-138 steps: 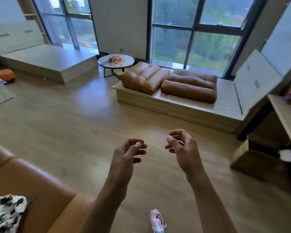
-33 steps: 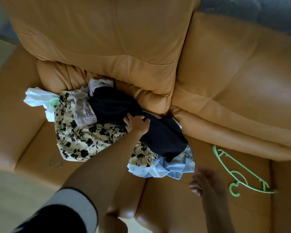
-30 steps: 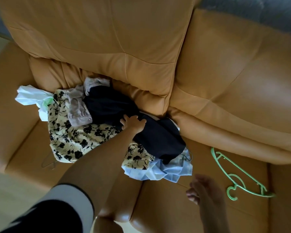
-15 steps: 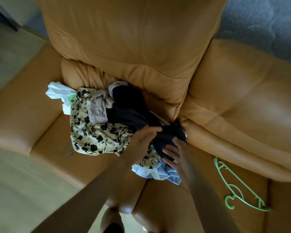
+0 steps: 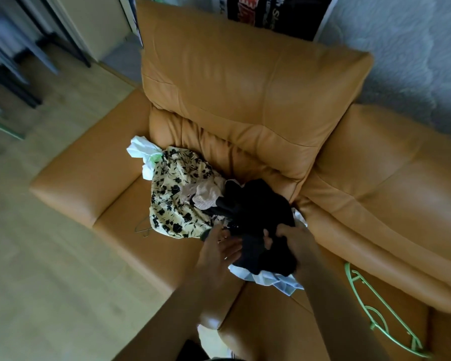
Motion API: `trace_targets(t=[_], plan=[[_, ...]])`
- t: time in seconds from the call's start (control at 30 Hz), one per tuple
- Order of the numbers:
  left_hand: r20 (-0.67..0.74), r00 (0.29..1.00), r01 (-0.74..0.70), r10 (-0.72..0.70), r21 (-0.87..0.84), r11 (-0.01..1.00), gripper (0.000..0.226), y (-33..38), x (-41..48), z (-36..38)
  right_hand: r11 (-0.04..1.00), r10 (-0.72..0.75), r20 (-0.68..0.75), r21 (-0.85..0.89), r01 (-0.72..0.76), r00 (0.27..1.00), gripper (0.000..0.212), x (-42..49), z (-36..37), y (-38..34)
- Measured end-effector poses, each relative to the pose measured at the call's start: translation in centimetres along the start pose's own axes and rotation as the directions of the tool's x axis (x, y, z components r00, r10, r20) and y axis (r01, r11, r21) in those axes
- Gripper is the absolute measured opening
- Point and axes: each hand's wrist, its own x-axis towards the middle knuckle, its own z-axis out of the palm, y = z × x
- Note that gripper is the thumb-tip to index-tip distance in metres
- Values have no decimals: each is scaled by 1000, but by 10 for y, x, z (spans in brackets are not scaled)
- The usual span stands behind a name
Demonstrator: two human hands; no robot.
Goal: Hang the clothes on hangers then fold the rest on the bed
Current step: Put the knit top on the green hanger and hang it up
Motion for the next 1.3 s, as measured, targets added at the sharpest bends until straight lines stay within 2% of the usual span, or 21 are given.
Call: trace_targets(t=[0.07, 0.13, 0.2, 0.23, 0.3, 0.33, 0.4, 0.5, 0.57, 0.6, 0.67, 0.73, 0.77, 0.8, 0.87, 0.93, 0.97, 1.07, 1.13, 1.23, 1.3], plan=[[53, 993, 108, -101, -146, 983, 77, 17, -6, 18, 995, -93, 106, -24, 96, 990, 26, -35, -4, -13], [95, 993, 94, -77, -196, 976, 72, 38, -12, 38, 952, -207, 245, -171, 253, 947, 15, -69, -16, -25], [60, 998, 4, 7, -187, 982, 72, 51, -5, 49, 835, -218, 339, -420, 355, 915, 24, -93, -38, -29], [10, 999, -30, 31, -134, 991, 80, 53, 6, 51, 765, -208, 353, -523, 377, 912, 30, -103, -49, -29], [-87, 996, -37, 37, -2, 999, 89, 61, 15, 61, 672, -215, 341, -628, 391, 915, 36, -119, -69, -27], [-77, 996, -49, 52, 30, 998, 79, 64, 5, 71, 655, -233, 320, -647, 391, 918, 37, -125, -79, -25], [-14, 986, -161, 164, 98, 982, 53, 67, -41, 101, 681, -288, 249, -625, 381, 925, 35, -134, -98, -18], [86, 925, -381, 371, 193, 904, 69, 55, -90, 121, 730, -320, 81, -614, 300, 944, 48, -144, -113, -14], [204, 835, -550, 511, 316, 773, 55, 52, -112, 127, 709, -399, -37, -646, 283, 916, 61, -158, -105, -21], [288, 771, -636, 568, 364, 680, 45, 52, -123, 129, 725, -459, -52, -599, 340, 887, 66, -164, -98, -28], [485, 590, -807, 645, 376, 455, 44, 53, -147, 132, 835, -470, 26, -312, 454, 882, 78, -173, -81, -43], [664, 437, -897, 607, 367, 246, 38, 53, -166, 131, 880, -459, 165, -50, 472, 873, 94, -179, -65, -58], [736, 406, -909, 542, 387, 155, 31, 52, -172, 130, 873, -474, 203, -16, 487, 857, 96, -182, -59, -63], [788, 411, -899, 458, 434, 59, 25, 51, -177, 129, 858, -503, 216, 9, 513, 837, 89, -186, -51, -69], [818, 462, -853, 341, 515, -79, 24, 53, -189, 128, 833, -552, 183, 70, 549, 814, 53, -187, -41, -73], [891, 358, -922, 278, 385, -48, 33, 54, -202, 124, 802, -595, 104, 138, 581, 797, 25, -187, -34, -71], [913, 319, -944, 255, 329, 5, 37, 55, -207, 122, 783, -614, 64, 173, 597, 787, 21, -186, -34, -68], [864, 410, -897, 293, 324, 301, 31, 59, -214, 117, 751, -636, -38, 200, 629, 771, 23, -179, -33, -59], [780, 475, -856, 407, 302, 420, 22, 63, -212, 122, 731, -659, -79, 171, 661, 748, 28, -175, -34, -52], [660, 563, -812, 497, 331, 480, 7, 72, -213, 138, 711, -683, -88, 150, 687, 725, 25, -175, -31, -44], [708, 549, -826, 445, 378, 419, 13, 77, -209, 144, 691, -709, -70, 128, 712, 701, 35, -177, -30, -39]])
